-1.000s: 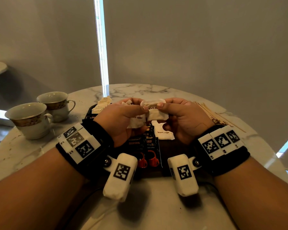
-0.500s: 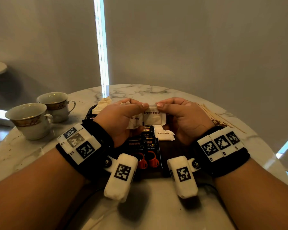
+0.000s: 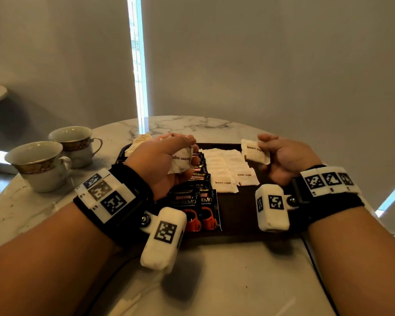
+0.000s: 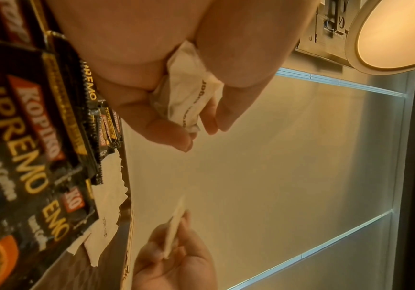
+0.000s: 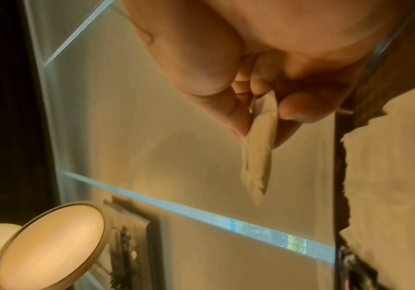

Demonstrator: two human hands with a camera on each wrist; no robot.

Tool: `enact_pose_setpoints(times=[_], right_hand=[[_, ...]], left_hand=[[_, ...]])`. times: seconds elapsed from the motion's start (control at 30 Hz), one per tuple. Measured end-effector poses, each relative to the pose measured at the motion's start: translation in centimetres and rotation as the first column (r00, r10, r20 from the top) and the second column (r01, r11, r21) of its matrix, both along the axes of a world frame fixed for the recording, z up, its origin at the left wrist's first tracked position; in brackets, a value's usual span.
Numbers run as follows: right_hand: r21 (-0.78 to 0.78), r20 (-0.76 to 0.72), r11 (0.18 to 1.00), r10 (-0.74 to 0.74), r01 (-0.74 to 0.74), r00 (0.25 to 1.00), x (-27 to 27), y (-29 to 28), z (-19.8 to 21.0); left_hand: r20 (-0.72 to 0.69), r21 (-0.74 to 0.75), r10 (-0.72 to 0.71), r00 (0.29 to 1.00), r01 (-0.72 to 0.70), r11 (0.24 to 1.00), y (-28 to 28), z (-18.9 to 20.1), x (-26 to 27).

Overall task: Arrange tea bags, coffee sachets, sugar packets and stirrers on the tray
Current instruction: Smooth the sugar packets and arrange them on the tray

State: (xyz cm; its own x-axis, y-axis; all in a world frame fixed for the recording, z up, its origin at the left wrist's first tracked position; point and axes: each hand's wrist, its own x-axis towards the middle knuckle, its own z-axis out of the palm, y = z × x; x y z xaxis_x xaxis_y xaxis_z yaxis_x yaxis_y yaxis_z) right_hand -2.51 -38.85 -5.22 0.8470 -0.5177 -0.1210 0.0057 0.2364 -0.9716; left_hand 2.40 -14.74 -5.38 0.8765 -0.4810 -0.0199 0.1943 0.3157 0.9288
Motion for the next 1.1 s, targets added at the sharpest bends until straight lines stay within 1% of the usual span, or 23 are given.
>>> enact_pose_setpoints(times=[0.07, 0.13, 0.2, 0.43, 0.63, 0.77, 0.97, 1.1], right_hand=[[-0.005, -0.114, 1.000, 0.019, -0.020, 0.993, 0.2, -0.8, -0.9], [-0.058, -0.233, 0.997, 0.044, -0.058, 0.972, 0.3, -1.1, -1.6], [-0.101, -0.314, 0.990, 0.063, -0.099, 0.947, 0.3, -1.1, -1.8], [-0.188, -0.416, 0.963, 0.101, -0.194, 0.904, 0.4, -1.4, -1.9], [-0.275, -0.455, 0.933, 0.086, -0.232, 0.886, 0.6, -1.6, -1.9], [-0.284, -0.444, 0.939, 0.053, -0.197, 0.894, 0.4, -1.5, -1.9], [-0.286, -0.396, 0.950, 0.005, -0.128, 0.918, 0.1, -1.2, -1.7], [-0.291, -0.357, 0.951, -0.006, -0.105, 0.934, -0.2, -1.1, -1.6]], left_hand=[[-0.006, 0.004, -0.004, 1.000, 0.004, 1.000, 0.0, 0.0, 0.0], [-0.009, 0.007, -0.007, 1.000, 0.007, 1.000, 0.0, 0.0, 0.0], [-0.008, 0.004, -0.010, 1.000, 0.010, 1.000, 0.1, 0.0, 0.0], [-0.009, 0.007, -0.014, 1.000, 0.014, 1.000, 0.0, 0.0, 0.0], [-0.028, 0.014, -0.013, 1.000, 0.014, 1.000, 0.0, 0.0, -0.1], [-0.062, 0.012, -0.002, 0.998, 0.003, 1.000, 0.1, 0.0, -0.2], [-0.138, -0.054, -0.044, 0.989, 0.037, 0.998, 0.2, 0.4, -0.4], [-0.187, -0.121, -0.106, 0.977, 0.084, 0.989, 0.5, 0.5, -0.4]])
